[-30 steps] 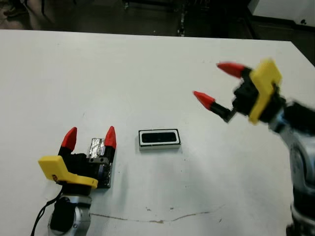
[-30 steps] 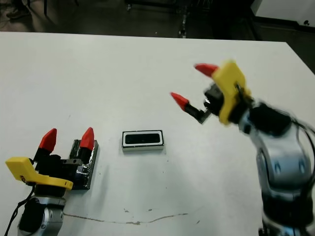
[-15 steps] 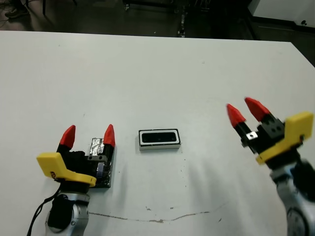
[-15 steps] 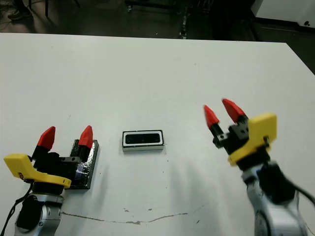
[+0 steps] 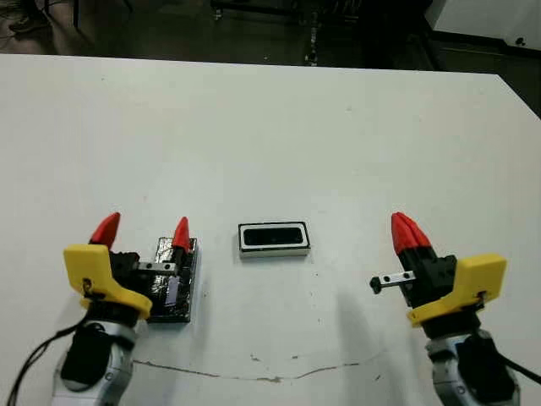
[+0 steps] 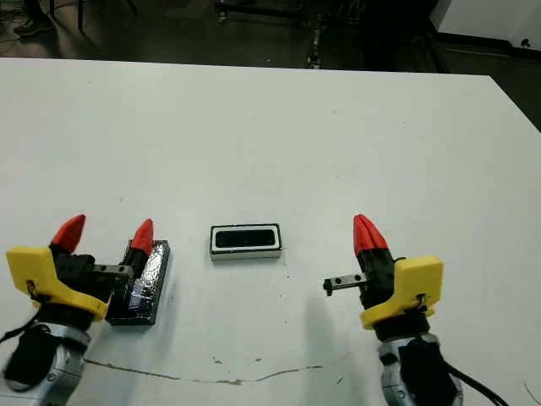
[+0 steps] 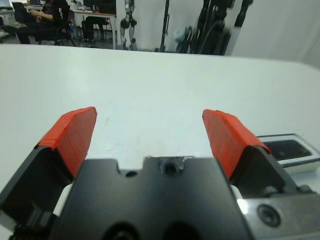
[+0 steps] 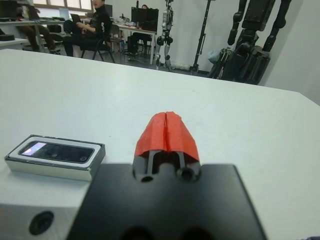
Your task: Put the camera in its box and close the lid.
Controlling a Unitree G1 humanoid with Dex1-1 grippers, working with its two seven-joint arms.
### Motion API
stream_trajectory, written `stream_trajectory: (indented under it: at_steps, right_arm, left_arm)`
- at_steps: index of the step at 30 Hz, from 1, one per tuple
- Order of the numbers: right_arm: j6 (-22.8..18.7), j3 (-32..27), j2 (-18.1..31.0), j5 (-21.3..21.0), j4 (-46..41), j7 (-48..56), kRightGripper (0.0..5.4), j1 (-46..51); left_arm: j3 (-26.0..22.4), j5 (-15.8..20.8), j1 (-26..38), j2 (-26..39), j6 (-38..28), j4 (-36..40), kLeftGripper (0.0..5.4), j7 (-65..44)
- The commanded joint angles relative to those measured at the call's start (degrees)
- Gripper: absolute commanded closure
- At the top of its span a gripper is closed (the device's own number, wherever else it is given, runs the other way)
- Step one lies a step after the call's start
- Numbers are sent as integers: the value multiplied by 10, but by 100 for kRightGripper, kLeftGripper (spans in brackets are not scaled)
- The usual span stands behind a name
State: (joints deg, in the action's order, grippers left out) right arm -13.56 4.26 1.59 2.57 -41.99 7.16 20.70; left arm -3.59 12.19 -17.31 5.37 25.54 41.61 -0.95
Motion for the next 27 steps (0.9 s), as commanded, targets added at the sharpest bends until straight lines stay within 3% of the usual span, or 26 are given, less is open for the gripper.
stream_trajectory:
  at_steps: [1, 5, 10, 14, 20, 27]
  right_arm:
    - [26, 10, -3, 0, 24, -5, 539, -1]
    - [38, 27, -8, -7, 39, -14, 539, 1]
    - [41, 35, -11, -11, 50, -20, 539, 0]
    - [50, 35, -11, -9, 58, -21, 539, -1]
    - [60, 36, -7, -11, 64, -19, 539, 2]
    - [58, 37, -9, -10, 64, -20, 539, 1]
  left_arm:
    - [-23, 32, 17, 16, 85, 33, 0, 1]
    - [-75, 110, 51, 15, 196, 60, 0, 8]
    - [-173, 272, 136, 15, 376, 74, 0, 38]
    - [-203, 331, 199, 52, 483, 65, 0, 46]
    - [-226, 355, 262, 59, 587, 37, 0, 47]
    - [-222, 339, 273, 61, 627, 38, 0, 30]
